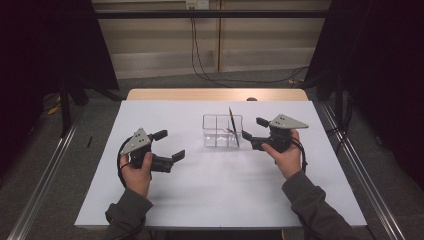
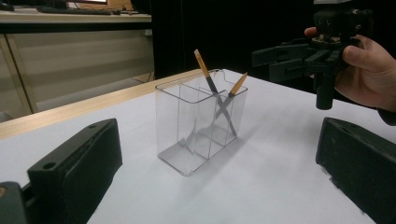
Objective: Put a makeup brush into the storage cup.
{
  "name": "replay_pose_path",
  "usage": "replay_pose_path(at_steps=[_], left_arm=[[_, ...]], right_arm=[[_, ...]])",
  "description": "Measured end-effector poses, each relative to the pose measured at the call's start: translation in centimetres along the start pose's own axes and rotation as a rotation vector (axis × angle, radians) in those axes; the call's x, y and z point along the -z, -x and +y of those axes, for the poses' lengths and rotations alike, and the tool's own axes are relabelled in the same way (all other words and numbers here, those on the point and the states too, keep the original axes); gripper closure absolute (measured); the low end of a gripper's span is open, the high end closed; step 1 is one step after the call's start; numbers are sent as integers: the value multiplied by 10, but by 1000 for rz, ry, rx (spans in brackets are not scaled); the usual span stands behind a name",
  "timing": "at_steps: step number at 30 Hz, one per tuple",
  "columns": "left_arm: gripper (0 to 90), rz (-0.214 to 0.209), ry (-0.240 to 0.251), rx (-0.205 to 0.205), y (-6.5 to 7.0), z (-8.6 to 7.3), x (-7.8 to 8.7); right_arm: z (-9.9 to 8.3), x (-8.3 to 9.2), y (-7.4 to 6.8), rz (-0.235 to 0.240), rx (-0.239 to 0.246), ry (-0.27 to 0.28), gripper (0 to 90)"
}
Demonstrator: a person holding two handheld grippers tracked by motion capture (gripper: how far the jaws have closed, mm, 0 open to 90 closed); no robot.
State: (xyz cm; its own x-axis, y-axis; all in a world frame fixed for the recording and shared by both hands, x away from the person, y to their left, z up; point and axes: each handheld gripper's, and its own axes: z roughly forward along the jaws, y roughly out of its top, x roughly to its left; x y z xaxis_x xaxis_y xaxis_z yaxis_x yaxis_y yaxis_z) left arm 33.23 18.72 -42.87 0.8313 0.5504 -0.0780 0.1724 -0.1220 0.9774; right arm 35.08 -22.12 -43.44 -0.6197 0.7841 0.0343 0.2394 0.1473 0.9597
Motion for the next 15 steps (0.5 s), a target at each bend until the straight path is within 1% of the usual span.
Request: replay_pose_path(at_steps=[1, 2, 4, 5, 7, 11, 12, 14, 15], left_arm=[[1, 0, 1, 4, 0, 0, 0], [1, -10, 2, 3, 0, 0, 0], [1, 1, 0, 3, 0, 0, 0], [1, -7, 1, 4, 0, 0, 0], [1, -9, 1, 3, 0, 0, 0], [1, -7, 3, 0, 0, 1, 0], [1, 3, 1, -1, 0, 1, 1], [1, -6, 2, 2, 0, 0, 0], [1, -5, 3, 1, 0, 0, 0]], right_arm=[[0, 1, 0, -2, -1, -2, 210], [0, 1, -1, -4, -1, -4, 204], [0, 2, -1, 3, 3, -4, 197], [-1, 3, -1, 0, 8, -2, 195], [-1, 3, -2, -3, 9, -5, 186], [-2, 5, -3, -4, 9, -2, 182], [-2, 6, -3, -1, 12, -2, 176], [-2, 7, -3, 5, 11, -4, 173], [-2, 8, -3, -3, 15, 1, 170]])
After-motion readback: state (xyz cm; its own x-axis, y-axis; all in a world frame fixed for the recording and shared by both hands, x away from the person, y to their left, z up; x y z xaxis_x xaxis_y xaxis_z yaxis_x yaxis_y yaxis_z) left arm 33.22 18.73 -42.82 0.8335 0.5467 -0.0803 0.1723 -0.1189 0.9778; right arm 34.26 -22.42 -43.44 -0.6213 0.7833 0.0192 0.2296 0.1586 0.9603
